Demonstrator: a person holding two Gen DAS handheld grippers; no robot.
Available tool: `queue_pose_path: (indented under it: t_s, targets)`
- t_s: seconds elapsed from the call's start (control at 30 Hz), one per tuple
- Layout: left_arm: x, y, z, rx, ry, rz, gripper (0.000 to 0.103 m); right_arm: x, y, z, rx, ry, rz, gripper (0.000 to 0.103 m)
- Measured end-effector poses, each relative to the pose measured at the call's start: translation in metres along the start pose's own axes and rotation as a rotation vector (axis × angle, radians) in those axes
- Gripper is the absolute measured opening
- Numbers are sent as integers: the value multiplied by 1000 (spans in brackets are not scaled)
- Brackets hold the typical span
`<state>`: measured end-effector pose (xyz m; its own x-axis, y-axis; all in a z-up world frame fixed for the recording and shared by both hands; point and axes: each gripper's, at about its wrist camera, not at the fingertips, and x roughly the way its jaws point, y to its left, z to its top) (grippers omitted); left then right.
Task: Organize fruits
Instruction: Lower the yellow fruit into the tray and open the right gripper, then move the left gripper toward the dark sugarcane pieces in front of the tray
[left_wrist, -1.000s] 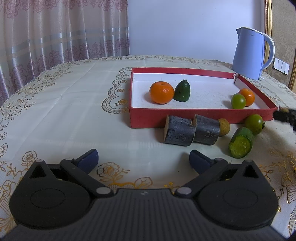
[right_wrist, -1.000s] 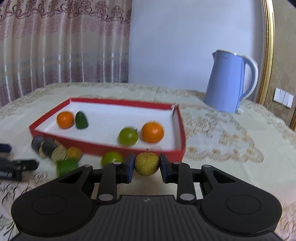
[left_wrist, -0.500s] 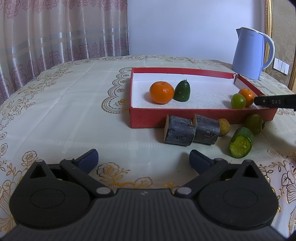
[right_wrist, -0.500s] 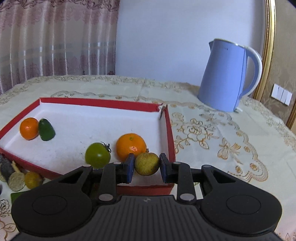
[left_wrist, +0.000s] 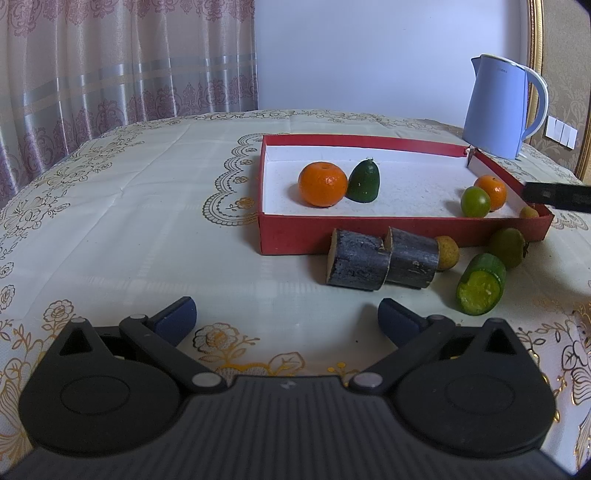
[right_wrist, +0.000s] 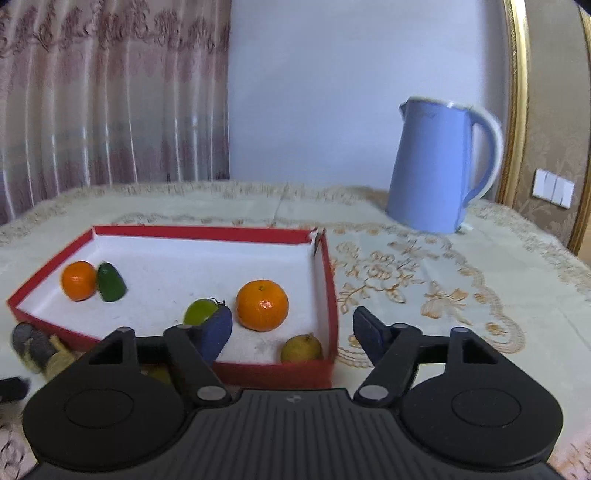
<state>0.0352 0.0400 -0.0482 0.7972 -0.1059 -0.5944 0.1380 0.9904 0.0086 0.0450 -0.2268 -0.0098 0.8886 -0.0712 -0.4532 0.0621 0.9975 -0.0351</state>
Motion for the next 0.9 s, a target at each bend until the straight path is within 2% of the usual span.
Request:
queue_pose_path:
  t_s: [0.07, 0.2, 0.37, 0.57, 0.8, 0.9]
  targets:
    - [0, 0, 0, 0, 0, 0, 103, -16, -1, -6, -10, -13, 2, 72]
    - [0, 0, 0, 0, 0, 0, 103, -32, -4, -24, -17, 34, 18, 72]
    - [0, -1, -1, 3, -2, 7, 103, -24, -7, -36, -3, 86, 25, 72]
    - [1, -5, 0, 11, 0, 29, 103, -22, -12, -40, 26, 94, 33, 72]
    - [3, -14, 10, 67, -10, 49, 103, -19, -18, -40, 63, 110, 41, 75]
    - [10, -15, 17, 86, 3, 31, 103, -17, -19, -40, 70, 123, 35, 75]
